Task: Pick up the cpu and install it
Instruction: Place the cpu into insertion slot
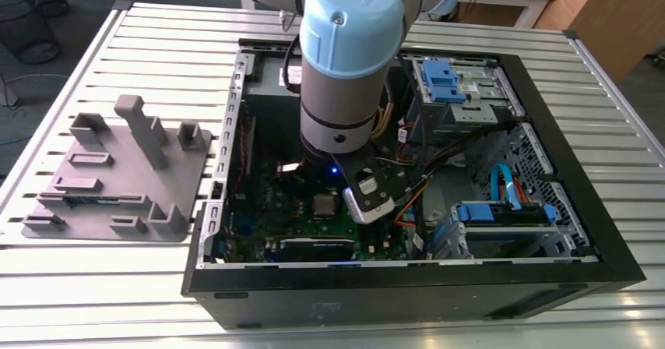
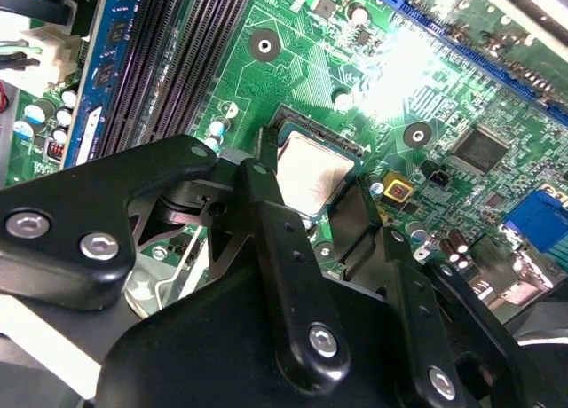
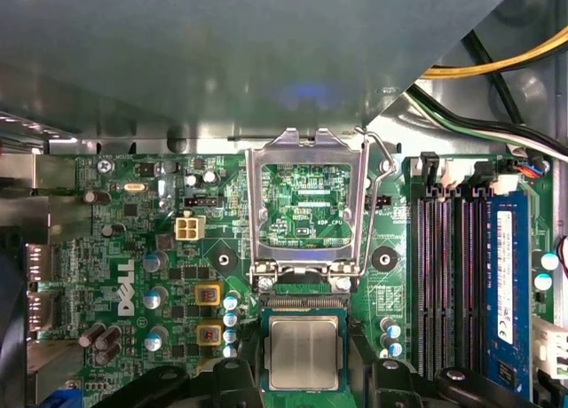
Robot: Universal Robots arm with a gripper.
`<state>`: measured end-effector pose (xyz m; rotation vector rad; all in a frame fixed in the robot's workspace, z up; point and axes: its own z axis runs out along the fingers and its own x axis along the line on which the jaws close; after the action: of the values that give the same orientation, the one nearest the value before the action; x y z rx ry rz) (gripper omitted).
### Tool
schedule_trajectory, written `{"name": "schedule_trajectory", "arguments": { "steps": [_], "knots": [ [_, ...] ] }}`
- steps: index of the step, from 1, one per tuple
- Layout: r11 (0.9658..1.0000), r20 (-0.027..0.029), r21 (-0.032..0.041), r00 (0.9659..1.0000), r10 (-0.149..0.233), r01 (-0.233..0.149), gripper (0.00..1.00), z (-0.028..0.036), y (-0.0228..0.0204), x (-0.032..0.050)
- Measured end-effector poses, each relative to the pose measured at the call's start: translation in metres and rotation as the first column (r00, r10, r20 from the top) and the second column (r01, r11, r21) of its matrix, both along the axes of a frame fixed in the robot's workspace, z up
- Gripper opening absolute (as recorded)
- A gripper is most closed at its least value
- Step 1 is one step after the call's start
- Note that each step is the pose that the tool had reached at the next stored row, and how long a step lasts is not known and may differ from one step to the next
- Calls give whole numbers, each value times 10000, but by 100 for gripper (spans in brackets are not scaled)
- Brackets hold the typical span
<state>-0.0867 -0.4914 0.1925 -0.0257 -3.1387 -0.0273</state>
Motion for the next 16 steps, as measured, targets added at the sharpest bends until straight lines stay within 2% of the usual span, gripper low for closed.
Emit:
{"name": "schedule_trajectory", "arguments": {
  "steps": [16],
  "knots": [
    [10000, 1, 2, 10000, 1, -1, 47, -9, 3, 19]
  ]
}}
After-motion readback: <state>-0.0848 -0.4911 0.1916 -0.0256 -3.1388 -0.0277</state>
